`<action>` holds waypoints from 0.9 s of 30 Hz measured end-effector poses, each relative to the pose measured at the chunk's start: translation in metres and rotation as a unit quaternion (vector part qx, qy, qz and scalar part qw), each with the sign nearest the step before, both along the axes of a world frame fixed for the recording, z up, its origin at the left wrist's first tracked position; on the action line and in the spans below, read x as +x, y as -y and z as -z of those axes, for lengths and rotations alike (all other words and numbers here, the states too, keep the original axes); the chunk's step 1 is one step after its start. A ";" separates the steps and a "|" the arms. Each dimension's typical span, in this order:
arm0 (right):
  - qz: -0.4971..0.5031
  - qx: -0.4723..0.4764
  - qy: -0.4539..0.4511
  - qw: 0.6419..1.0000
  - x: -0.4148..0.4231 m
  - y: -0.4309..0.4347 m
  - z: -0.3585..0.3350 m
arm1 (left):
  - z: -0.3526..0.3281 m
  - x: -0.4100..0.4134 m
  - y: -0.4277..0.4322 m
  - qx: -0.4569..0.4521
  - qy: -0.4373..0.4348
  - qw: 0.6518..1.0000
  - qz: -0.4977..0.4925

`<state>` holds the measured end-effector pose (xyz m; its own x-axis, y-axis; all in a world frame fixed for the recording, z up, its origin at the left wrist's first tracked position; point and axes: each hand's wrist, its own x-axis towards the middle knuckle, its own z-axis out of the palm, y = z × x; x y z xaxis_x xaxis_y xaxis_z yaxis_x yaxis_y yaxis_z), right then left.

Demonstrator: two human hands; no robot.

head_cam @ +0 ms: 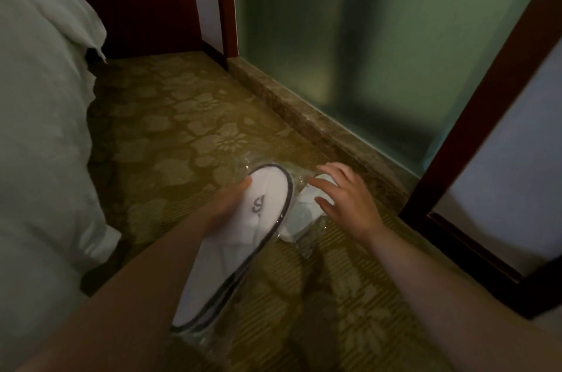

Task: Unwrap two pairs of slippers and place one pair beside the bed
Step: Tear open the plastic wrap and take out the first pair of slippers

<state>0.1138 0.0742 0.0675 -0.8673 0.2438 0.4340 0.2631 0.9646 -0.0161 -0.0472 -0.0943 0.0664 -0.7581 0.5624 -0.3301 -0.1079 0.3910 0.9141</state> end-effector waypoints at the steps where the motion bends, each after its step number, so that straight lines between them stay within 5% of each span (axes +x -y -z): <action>1: -0.006 0.010 -0.005 1.000 0.000 -0.001 0.001 | 0.001 -0.001 0.001 -0.004 -0.002 1.000 0.010; 16: -0.144 -0.003 -0.129 0.981 -0.020 0.009 0.003 | 0.009 -0.011 0.017 0.003 0.039 0.992 0.118; 21: -0.106 -0.188 -0.111 0.970 -0.020 0.016 0.000 | 0.009 -0.011 0.013 -0.033 -0.014 0.997 0.064; 27: 0.023 -0.422 -0.152 0.893 -0.020 0.015 -0.007 | 0.013 -0.007 0.008 -0.075 -0.114 0.984 0.111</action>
